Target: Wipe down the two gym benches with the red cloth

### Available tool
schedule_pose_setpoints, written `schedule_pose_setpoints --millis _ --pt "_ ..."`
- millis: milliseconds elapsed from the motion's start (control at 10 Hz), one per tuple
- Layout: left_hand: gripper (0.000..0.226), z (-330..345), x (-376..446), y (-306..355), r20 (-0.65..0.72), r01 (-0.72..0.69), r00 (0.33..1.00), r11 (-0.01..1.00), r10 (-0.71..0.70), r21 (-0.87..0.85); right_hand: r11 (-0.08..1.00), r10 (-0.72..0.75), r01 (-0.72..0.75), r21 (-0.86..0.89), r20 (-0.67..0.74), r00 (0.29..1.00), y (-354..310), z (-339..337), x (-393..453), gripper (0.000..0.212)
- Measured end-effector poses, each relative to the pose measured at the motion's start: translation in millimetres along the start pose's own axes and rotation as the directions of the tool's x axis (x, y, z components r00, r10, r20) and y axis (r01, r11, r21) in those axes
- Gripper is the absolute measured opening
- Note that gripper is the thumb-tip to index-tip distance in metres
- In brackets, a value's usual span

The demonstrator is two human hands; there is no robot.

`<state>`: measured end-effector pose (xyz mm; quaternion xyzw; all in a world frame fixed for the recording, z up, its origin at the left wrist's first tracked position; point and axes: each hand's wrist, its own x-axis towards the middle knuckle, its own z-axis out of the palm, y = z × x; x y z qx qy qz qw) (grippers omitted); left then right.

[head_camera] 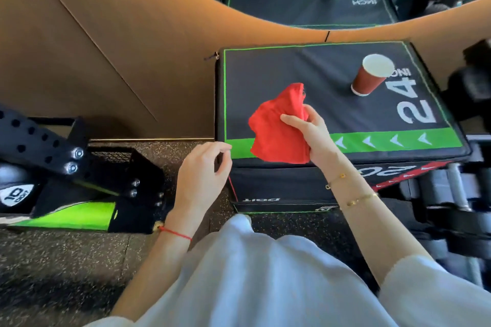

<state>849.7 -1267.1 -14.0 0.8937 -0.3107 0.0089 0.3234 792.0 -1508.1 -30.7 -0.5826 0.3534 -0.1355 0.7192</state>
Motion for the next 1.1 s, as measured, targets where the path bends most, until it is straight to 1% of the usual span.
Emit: schedule_pose_setpoints --millis 200,300,400,500,600,700,800,900,1000,1100 --pt "0.014 16 50 -15 0.053 -0.069 0.996 0.997 0.071 -0.026 0.992 0.018 -0.021 -0.128 -0.026 0.999 3 5 47 0.030" --pt "0.015 25 69 -22 0.072 -0.090 0.993 0.996 0.092 -0.026 0.963 -0.019 0.005 -0.268 -0.049 0.999 5 -3 56 0.032" --pt "0.016 38 81 -30 0.100 -0.144 0.984 0.989 0.146 -0.022 0.872 -0.071 0.002 -0.490 -0.122 0.990 11 -10 59 0.037" --pt "0.017 50 86 -38 0.137 -0.165 0.977 0.986 0.163 0.004 0.736 -0.145 -0.027 -0.677 -0.197 0.970 18 -12 56 0.048" --pt "0.018 60 86 -48 0.159 -0.193 0.970 0.980 0.184 0.043 0.655 -0.236 -0.045 -0.754 -0.261 0.936 24 -12 53 0.052" --pt "0.020 67 83 -56 0.171 -0.200 0.967 0.978 0.187 0.060 0.592 -0.345 0.038 -0.805 -0.210 0.915 30 -12 50 0.050" --pt "0.021 71 80 -61 0.168 -0.213 0.965 0.975 0.199 0.069 0.456 -0.417 0.050 -0.889 -0.164 0.894 39 -12 48 0.047" --pt "0.022 72 79 -61 0.161 -0.213 0.967 0.975 0.199 0.069 0.407 -0.437 0.025 -0.913 -0.170 0.883 42 -10 44 0.048" --pt "0.022 71 81 -62 0.177 -0.220 0.962 0.973 0.206 0.062 0.405 -0.448 0.027 -0.914 -0.173 0.877 41 -9 41 0.050" --pt "0.022 68 83 -63 0.173 -0.225 0.962 0.973 0.213 0.055 0.428 -0.474 0.030 -0.903 -0.196 0.858 37 -11 30 0.056"
